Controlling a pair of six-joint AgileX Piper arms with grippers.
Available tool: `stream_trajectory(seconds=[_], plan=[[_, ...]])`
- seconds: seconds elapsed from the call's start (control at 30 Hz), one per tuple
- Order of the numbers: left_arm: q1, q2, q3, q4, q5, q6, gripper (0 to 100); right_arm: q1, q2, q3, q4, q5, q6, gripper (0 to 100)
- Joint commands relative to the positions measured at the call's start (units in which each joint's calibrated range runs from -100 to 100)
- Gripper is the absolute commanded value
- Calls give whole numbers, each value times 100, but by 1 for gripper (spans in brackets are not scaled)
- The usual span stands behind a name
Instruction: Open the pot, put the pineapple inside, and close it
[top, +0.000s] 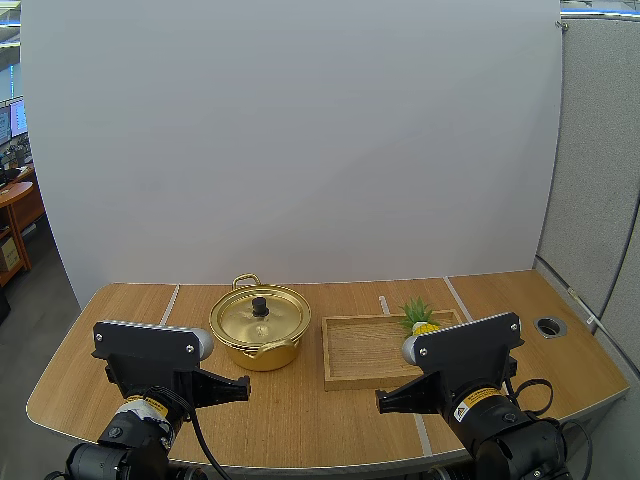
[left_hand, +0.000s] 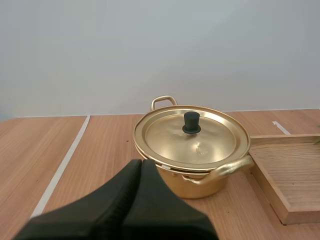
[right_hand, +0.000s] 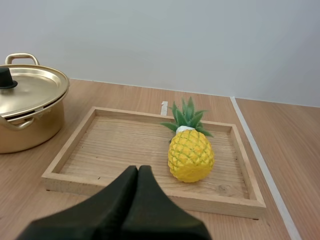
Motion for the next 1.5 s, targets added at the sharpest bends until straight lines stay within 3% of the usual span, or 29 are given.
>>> stream_trajectory(seconds=[0.0, 0.53, 0.77, 1.1, 1.23, 1.47], plan=[[17, -21, 14, 36, 85, -60, 0, -22, -35, 13, -32, 24, -9, 0], [17, -21, 14, 36, 69, -60, 0, -22, -35, 13, 102, 3, 1, 0], [17, -21, -80, 44, -576, -60, 0, -22, -35, 13, 94, 97, 1, 0], [17, -21, -2049, 69, -410, 578, 0, -22, -35, -1915, 42, 750, 1, 0], [17, -21, -3050, 69, 938, 661, 0, -22, -35, -2959, 42, 2001, 1, 0], [17, -21, -4748, 69, 4322, 661, 0, -22, -35, -4510, 42, 4427, 1, 0]])
